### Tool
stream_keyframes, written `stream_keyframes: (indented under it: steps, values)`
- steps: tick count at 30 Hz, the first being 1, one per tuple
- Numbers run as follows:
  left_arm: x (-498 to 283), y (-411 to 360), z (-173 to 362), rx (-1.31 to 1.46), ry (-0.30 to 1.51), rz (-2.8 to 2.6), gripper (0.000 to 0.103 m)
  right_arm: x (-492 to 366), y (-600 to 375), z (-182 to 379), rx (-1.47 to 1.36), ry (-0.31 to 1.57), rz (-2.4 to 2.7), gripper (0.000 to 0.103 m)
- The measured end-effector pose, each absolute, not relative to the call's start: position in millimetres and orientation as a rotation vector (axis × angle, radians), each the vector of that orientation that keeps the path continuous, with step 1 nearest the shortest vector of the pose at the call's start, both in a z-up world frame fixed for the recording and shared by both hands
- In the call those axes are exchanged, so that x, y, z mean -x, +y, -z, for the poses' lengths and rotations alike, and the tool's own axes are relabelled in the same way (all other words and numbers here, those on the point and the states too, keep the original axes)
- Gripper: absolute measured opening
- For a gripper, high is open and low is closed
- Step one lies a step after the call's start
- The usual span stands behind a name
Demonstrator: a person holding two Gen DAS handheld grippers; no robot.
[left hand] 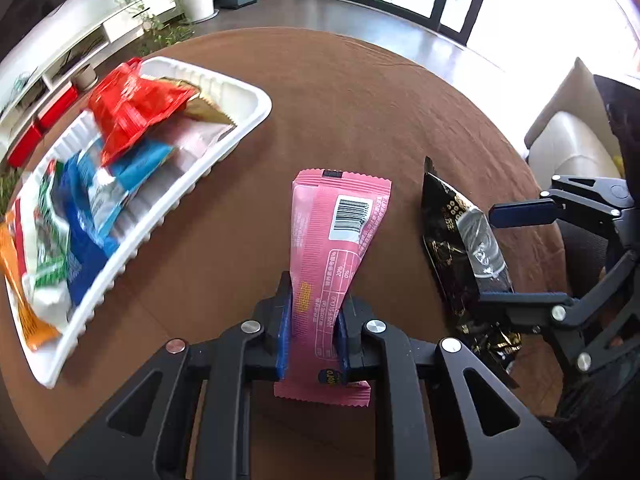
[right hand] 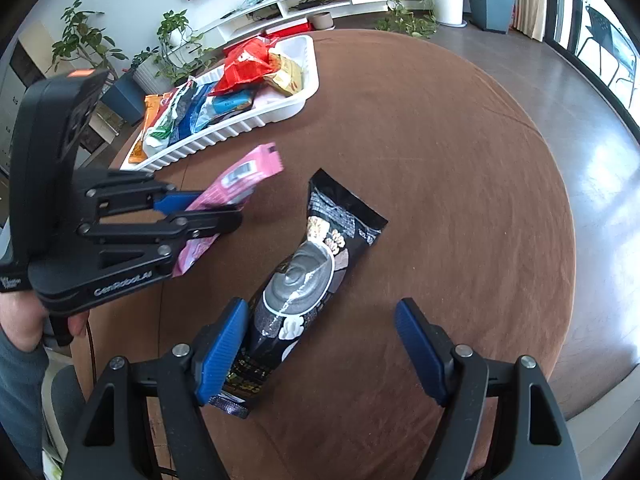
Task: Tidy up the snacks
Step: 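Carry the pink bar with the left tool while the right tool carries the black packet to the tray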
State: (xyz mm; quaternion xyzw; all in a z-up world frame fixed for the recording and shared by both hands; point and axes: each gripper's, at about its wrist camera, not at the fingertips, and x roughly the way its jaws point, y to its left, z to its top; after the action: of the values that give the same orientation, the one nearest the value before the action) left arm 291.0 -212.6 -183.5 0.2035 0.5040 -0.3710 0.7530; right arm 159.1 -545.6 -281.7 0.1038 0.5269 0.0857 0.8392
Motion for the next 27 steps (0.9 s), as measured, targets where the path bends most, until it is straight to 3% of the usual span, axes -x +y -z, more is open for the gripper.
stream_keyframes:
  steps: [9,14,21,27]
  values:
    - [-258.9,-137.3,176.2,-0.202,1.09,0.704,0.016,-166.5,-531.4,283.5,-0.206,1.112,-0.167,0.081]
    - [-232.5,-103.3,174.4,-0.06,1.073,0.648,0.016,-166.7,-512.4,283.7,-0.118,1.117,-0.173,0.069]
    - [-198.4,-58.6,166.9,0.137,1.027,0.589,0.016,-166.0,-489.5,283.9,-0.043,1.126,-0.227,0.023]
    - [-189.8,-42.7,156.0,0.165,1.011,0.575,0.016,-163.8,-474.3,284.1,-0.022,1.115,-0.261,0.022]
